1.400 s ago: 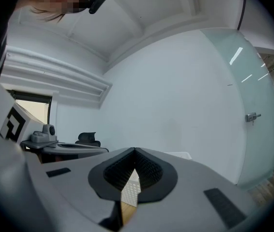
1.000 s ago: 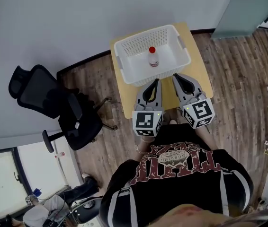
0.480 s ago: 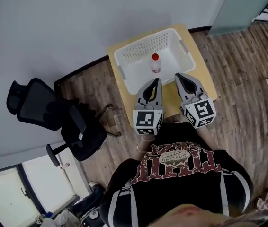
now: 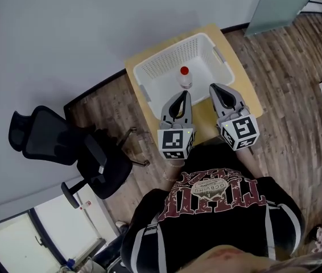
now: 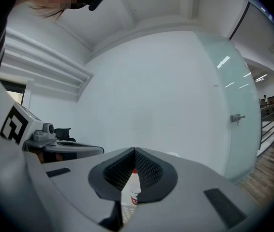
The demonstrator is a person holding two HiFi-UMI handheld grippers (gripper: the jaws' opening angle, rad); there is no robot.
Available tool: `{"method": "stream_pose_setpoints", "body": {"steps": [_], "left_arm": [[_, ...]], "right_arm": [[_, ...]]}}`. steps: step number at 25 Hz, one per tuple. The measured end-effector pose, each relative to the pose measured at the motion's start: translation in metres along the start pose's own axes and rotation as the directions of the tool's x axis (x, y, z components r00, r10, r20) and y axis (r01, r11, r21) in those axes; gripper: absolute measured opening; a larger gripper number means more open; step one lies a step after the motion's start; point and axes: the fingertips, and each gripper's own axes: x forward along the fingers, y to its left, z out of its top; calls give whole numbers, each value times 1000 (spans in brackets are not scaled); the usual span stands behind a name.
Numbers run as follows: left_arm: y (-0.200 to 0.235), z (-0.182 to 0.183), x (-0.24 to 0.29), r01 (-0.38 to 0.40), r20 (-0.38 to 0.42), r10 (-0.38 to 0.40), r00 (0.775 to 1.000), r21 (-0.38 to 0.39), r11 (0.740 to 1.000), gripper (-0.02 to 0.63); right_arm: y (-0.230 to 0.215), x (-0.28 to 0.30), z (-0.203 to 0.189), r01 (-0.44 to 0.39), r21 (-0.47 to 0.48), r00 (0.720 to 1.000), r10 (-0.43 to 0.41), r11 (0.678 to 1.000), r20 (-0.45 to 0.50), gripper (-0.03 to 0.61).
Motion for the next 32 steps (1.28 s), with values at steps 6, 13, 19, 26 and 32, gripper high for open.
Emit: {"method": "stream_pose_setpoints", "body": {"steps": [6,13,19,26,32], "left_arm": [[10,-2,18,-40,-20,40,999,-11,999,32],[28,-13,48,-75,-89,77,993,21,997,40],[45,-34,75,-81,-183,86,979,32,996,143],[56,-60,104,-54,-325,75,943,73,996,226],[61,-67,127,-31,-409,80,909,126,992,266]], "right_arm": [[-8,17,5,-40,-1,999,40,999,-15,17],[-35,30,11,-46,-2,999,46,999,-28,17],[-62,33,8,-20,19,999,21,1000,-38,17],[-95,20,2,43,29,998,-41,999,-54,17],[-118,6,-4,97,42,993,-94,994,-73,17]]}}
